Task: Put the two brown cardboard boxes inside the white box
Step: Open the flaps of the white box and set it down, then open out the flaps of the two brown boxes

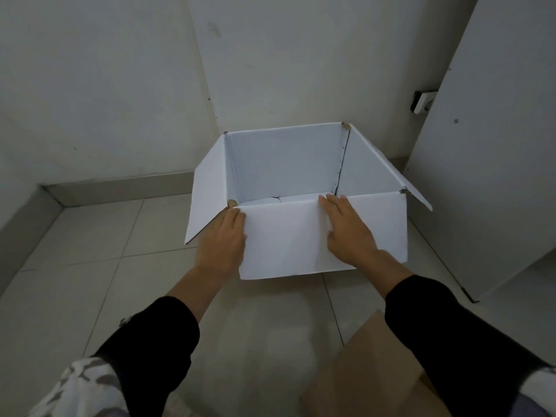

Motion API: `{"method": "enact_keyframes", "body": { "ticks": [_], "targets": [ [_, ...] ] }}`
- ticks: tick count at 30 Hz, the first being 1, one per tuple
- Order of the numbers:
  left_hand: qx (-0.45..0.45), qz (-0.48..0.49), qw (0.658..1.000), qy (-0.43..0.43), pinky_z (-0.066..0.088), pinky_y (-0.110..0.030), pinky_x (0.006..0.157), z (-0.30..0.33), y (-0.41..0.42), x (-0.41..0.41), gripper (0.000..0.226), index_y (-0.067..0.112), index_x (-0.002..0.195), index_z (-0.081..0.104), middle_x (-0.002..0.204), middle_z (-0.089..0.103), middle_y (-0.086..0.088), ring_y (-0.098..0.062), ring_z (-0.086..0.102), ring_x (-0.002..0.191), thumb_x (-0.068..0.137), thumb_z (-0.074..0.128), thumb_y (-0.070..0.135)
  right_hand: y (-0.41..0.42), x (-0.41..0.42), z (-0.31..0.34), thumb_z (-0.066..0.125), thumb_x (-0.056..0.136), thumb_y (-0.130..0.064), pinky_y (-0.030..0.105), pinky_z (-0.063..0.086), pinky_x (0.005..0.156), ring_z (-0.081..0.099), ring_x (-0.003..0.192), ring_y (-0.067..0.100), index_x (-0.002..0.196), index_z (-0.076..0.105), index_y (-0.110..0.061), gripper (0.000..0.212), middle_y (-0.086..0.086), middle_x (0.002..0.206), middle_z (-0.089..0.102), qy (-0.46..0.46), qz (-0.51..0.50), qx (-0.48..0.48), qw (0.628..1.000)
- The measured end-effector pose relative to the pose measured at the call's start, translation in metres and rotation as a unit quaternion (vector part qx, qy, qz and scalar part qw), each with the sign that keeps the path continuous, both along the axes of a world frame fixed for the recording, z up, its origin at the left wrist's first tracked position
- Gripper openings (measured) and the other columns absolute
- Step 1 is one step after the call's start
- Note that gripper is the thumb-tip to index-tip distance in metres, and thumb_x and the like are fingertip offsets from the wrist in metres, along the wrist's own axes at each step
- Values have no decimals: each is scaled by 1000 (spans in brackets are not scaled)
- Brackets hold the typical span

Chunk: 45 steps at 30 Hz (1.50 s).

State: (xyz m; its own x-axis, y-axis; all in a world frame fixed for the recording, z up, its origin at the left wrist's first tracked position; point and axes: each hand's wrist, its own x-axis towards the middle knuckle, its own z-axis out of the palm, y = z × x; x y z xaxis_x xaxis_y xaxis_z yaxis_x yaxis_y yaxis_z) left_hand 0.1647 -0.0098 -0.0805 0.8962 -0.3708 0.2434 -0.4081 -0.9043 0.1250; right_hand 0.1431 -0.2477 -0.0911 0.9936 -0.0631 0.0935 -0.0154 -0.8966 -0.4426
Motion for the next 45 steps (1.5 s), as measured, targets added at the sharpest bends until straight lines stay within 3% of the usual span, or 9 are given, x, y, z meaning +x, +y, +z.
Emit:
{"method": "enact_keyframes", "body": {
  "ticks": [7, 11, 19, 25, 28, 30, 35, 39, 45],
  "targets": [
    [-2, -36, 999, 33, 43, -39, 76, -4, -16, -97, 23, 6, 110, 52, 115, 56, -13, -31, 54, 98, 92, 39, 10, 5, -94, -10, 50, 85, 0, 38, 35, 109, 36, 133, 28, 137, 35, -9, 55, 8, 150, 28, 28, -7, 15, 999],
    [-23, -55, 996, 69, 46, -42, 78, -38, -32, -180, 20, 6, 105, 53, 112, 57, -14, -32, 54, 98, 91, 40, 13, -4, -175, -27, 49, 86, -3, 41, 46, 94, 50, 115, 33, 127, 45, -11, 42, 11, 135, 41, 58, -32, -11, 998],
    [-19, -91, 974, 208, 46, -43, 91, -111, -69, -305, 28, 9, 116, 47, 122, 50, -13, -32, 49, 111, 90, 41, 16, -11, -288, -85, 49, 88, -8, 39, 43, 101, 45, 123, 31, 128, 45, -12, 41, 13, 135, 46, 201, -16, -41, 979],
    [-17, -60, 969, 240, 19, -39, 120, -146, -84, -314, 51, 3, 136, 28, 152, 24, -16, -28, 19, 143, 93, 38, 28, -2, -286, -122, 44, 89, -2, 37, 34, 111, 39, 133, 30, 139, 35, -7, 51, 16, 145, 41, 169, -50, 146, 973],
    [-87, -12, 960, 266, 38, -40, 100, -150, -82, -300, 35, 5, 114, 43, 127, 48, -20, -34, 45, 119, 91, 45, 31, 2, -265, -132, 38, 81, 13, 43, 32, 113, 42, 131, 30, 132, 44, -5, 54, 17, 139, 47, 180, -83, 260, 945],
    [-135, 30, 957, 256, 43, -39, 86, -152, -78, -295, 28, 6, 101, 45, 112, 54, -16, -32, 51, 104, 89, 50, 31, 8, -252, -135, 31, 77, 22, 37, 30, 114, 41, 131, 31, 128, 45, 1, 57, 20, 137, 47, 188, -83, 324, 923],
    [-176, 131, 947, 236, 48, -41, 81, -153, -67, -284, 34, 2, 102, 53, 107, 57, -19, -36, 56, 97, 78, 60, 25, 36, -226, -136, 17, 71, 32, 36, 29, 113, 38, 131, 41, 128, 37, 14, 63, 35, 136, 39, 197, -51, 392, 897],
    [-158, 184, 944, 223, 51, -42, 74, -148, -52, -286, 28, 0, 90, 57, 97, 62, -20, -39, 60, 90, 75, 60, 24, 53, -224, -136, 26, 74, 27, 39, 33, 112, 43, 127, 40, 126, 41, 12, 56, 34, 131, 46, 198, 4, 339, 920],
    [-183, 250, 932, 187, 50, -44, 75, -140, -27, -297, 22, -8, 90, 55, 98, 62, -28, -42, 60, 91, 82, 55, 12, 30, -268, -142, 47, 83, 2, 37, 47, 96, 54, 113, 27, 118, 54, -8, 37, 14, 123, 59, 180, 12, 110, 977]
  ]
}}
